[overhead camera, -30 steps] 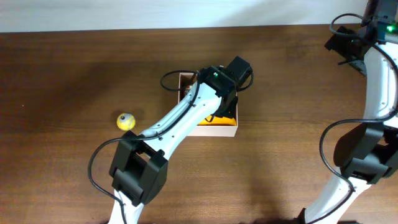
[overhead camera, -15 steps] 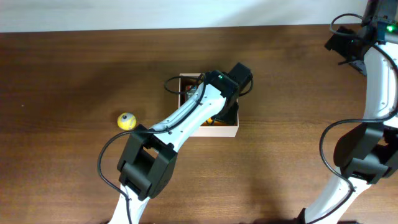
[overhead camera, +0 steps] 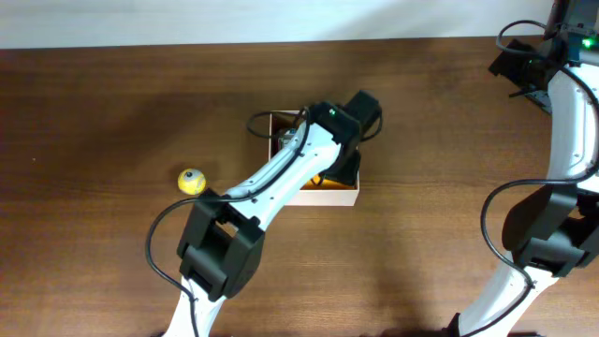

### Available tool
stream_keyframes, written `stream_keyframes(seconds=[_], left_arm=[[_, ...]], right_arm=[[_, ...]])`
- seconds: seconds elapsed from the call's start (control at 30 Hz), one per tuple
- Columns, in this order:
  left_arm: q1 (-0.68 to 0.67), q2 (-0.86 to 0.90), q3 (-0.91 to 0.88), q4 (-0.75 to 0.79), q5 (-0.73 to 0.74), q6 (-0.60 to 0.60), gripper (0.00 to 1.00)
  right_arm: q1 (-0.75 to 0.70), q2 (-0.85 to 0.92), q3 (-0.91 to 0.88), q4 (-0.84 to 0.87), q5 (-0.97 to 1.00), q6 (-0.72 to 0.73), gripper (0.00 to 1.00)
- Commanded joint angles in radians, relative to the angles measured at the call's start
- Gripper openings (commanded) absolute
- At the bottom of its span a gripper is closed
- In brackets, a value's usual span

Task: Pack container
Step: 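Open the left gripper, retract left, and move over the yellow ball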

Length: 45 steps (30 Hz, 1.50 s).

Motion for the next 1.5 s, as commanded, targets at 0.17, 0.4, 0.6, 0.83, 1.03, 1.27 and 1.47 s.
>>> stream_keyframes(seconds=[0.17, 0.4, 0.6, 0.83, 1.03, 1.27, 1.47], left_arm=[[0.015, 0.003, 0.299, -0.161, -0.061, 0.008, 0.78], [0.157, 0.003, 0.459, -0.369, -0.072, -0.003, 0.82], [0.337, 0.003, 0.436, -0.467, -0.074, -0.003, 0.86], [0.522, 0.003, 0.296, -0.453, -0.064, 0.109, 0.95], [0.619, 0.003, 0.057, -0.373, -0.021, 0.220, 0.97], [0.676, 0.003, -0.073, -0.311, 0.143, 0.520, 0.97], [0.720, 0.003, -0.119, -0.246, 0.175, 0.529, 0.97]], right_arm=[[0.001, 0.001, -0.002, 0.001, -0.001, 0.012, 0.99], [0.001, 0.001, -0.002, 0.001, -0.001, 0.012, 0.99], [0.001, 0.001, -0.002, 0.001, -0.001, 0.012, 0.99], [0.001, 0.001, -0.002, 0.001, -0.001, 0.012, 0.99], [0.001, 0.001, -0.002, 0.001, -0.001, 0.012, 0.99], [0.001, 0.001, -0.002, 0.001, -0.001, 0.012, 0.99], [0.001, 0.001, -0.002, 0.001, -0.001, 0.012, 0.99]])
